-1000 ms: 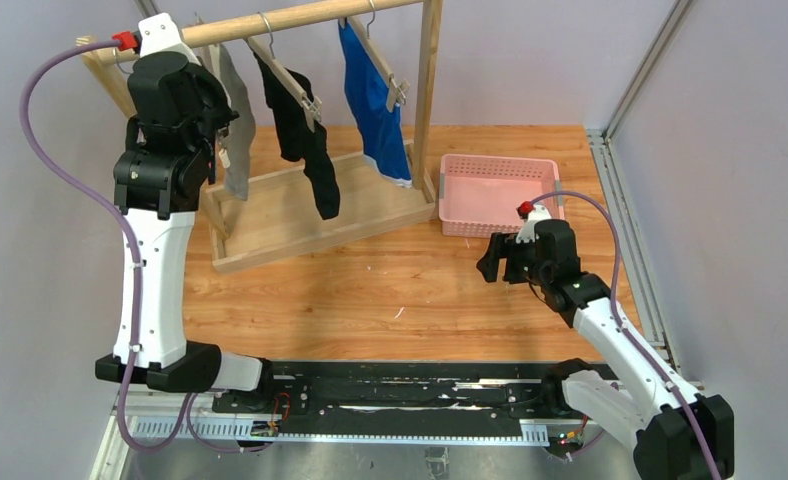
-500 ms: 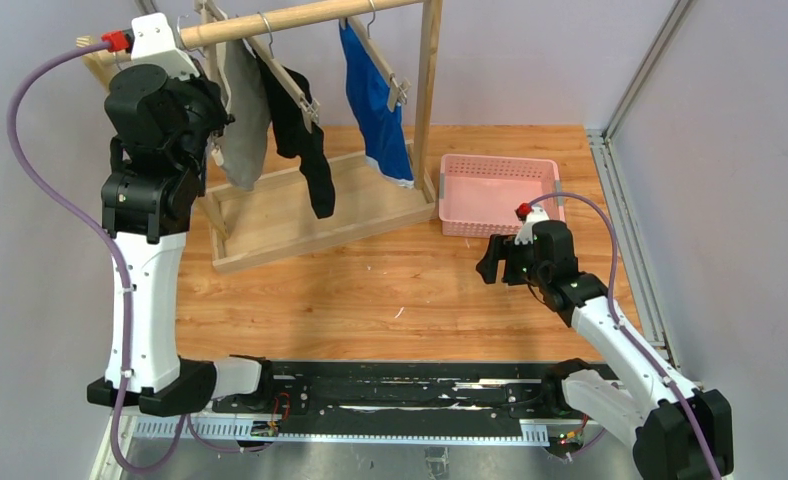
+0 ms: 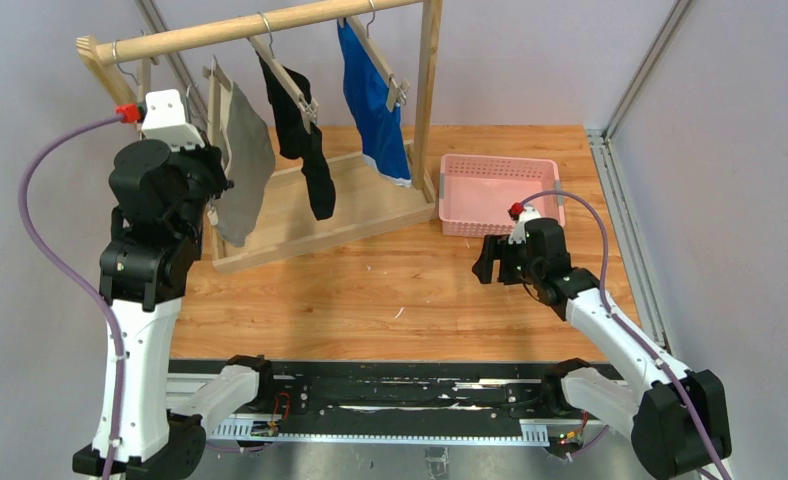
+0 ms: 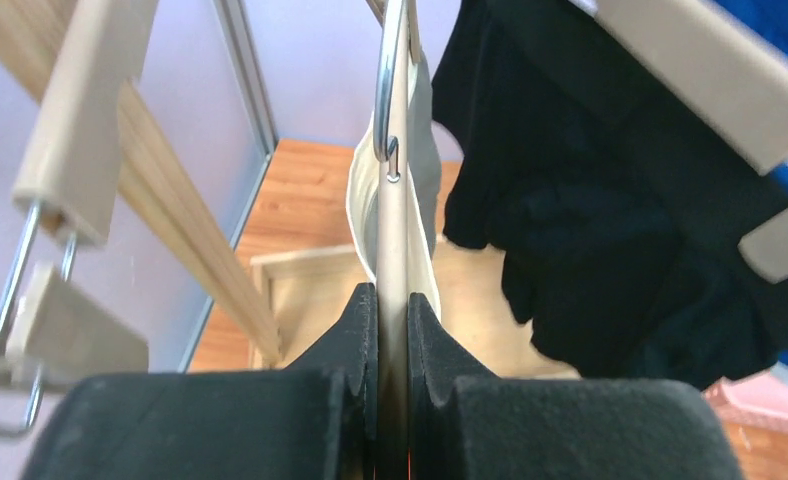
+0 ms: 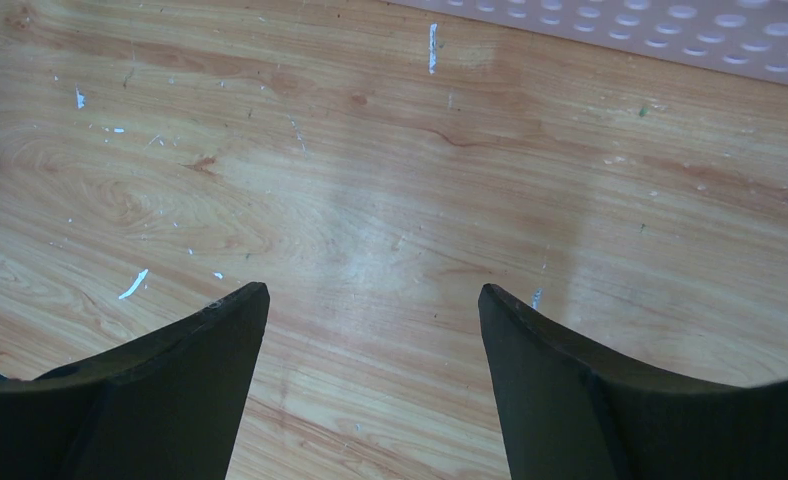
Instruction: Remove the underwear clipped to the hanger
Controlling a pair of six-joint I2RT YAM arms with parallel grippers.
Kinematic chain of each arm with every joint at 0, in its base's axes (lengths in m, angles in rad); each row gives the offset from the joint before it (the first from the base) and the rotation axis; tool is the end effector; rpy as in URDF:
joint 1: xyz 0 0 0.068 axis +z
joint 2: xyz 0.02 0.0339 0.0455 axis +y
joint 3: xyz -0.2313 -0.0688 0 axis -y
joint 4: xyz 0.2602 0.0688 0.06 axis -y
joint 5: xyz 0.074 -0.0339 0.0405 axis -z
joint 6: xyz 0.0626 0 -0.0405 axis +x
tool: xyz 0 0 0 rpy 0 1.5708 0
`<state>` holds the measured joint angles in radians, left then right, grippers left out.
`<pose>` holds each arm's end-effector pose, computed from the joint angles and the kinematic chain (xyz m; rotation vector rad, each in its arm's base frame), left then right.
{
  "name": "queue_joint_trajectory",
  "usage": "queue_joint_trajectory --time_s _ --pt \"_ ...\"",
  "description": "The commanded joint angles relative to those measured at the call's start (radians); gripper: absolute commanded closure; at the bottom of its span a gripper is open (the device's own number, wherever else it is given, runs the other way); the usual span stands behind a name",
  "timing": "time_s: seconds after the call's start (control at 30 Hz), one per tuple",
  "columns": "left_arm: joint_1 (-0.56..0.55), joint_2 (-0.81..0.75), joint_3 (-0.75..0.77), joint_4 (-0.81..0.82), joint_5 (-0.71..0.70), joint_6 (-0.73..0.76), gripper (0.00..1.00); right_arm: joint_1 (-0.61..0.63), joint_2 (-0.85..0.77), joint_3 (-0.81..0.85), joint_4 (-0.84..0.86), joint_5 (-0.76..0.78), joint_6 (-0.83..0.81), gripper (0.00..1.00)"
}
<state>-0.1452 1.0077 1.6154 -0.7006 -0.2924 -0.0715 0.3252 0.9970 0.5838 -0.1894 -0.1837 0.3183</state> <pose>0.2097 -0.0124 0.4945 -0.1600 1.6526 0.0788 0.2508 0.0966 0.1814 -0.1149 2.2149 0.5619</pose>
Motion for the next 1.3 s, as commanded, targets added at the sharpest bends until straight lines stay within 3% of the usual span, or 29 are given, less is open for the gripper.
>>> queue_joint_trajectory --time_s 0.0,0.2,0.47,0.6,0.7,0.9,1.13,1.27 --pt "0.007 -0.106 -0.094 -0.013 -0.03 0.071 1.0 0.02 0.025 0.046 0.038 -0.01 -0.007 0.21" --pt "0.007 -0.233 -0.213 -0.094 0.157 0.111 1.0 0.026 0.073 0.07 0.059 -0.021 -0.015 0.21" --pt "0.007 -0.199 -0.23 -0.375 0.542 0.146 1.0 0.026 0.12 0.134 0.077 -0.104 -0.031 0.21" --pt "0.006 -0.204 -0.242 -0.406 0.67 0.167 1.0 0.026 0.141 0.172 0.076 -0.139 -0.032 0.21" --pt "0.006 -0.199 -0.243 -0.405 0.72 0.177 1.0 0.026 0.151 0.207 0.072 -0.161 -0.029 0.28" --pt "-0.03 -0.187 -0.3 -0.404 0.9 0.226 1.0 0.026 0.16 0.27 0.126 -0.363 -0.021 0.26" --pt "-0.146 -0.173 -0.331 -0.404 1.004 0.324 1.0 0.026 0.156 0.348 0.195 -0.638 -0.03 0.21" --pt "-0.178 -0.139 -0.317 -0.381 1.081 0.349 1.0 0.026 0.124 0.35 0.323 -0.781 0.016 0.21"
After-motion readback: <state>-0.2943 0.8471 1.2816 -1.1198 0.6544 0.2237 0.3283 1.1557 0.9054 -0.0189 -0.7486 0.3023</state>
